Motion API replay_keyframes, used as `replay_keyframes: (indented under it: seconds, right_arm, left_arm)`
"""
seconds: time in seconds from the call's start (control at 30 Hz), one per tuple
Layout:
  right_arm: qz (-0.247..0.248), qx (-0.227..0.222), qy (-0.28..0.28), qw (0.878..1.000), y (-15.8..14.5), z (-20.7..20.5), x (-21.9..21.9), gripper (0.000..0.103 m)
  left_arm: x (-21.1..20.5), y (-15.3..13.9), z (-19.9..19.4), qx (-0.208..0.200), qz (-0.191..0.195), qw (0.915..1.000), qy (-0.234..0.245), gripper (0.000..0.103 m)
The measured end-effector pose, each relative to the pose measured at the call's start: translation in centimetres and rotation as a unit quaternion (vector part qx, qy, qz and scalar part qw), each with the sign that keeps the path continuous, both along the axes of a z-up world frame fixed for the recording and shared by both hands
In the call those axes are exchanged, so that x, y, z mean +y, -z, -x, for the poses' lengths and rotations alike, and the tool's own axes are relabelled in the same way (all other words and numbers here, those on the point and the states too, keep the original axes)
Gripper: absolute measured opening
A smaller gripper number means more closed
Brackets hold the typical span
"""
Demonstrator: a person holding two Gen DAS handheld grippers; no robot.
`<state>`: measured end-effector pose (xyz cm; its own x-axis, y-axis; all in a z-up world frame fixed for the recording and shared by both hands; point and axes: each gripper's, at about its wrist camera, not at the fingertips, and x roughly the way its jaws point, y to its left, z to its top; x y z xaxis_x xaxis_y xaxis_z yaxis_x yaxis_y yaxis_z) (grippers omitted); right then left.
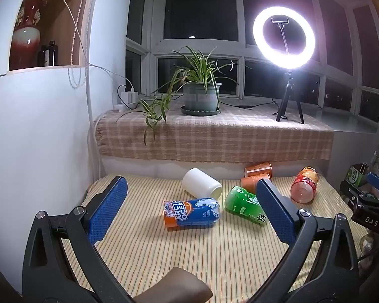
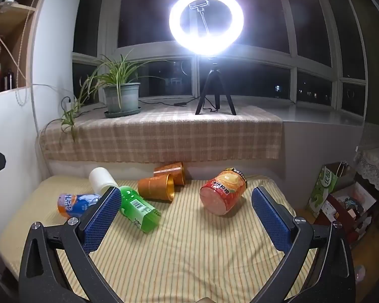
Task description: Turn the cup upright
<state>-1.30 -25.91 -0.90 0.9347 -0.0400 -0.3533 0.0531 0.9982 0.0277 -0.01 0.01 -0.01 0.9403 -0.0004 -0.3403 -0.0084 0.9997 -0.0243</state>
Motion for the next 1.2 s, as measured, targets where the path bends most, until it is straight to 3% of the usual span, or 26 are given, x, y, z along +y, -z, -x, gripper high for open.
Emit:
replay_keyframes:
  seconds: [1.2]
  right_arm:
    - [-0.002,0.007,0.000,1.000,0.6,-0.1,0.2,0.102]
  left_arm:
    - [0.1,0.0,-0.5,0.001,-0.001,1.0000,-0.004,0.103]
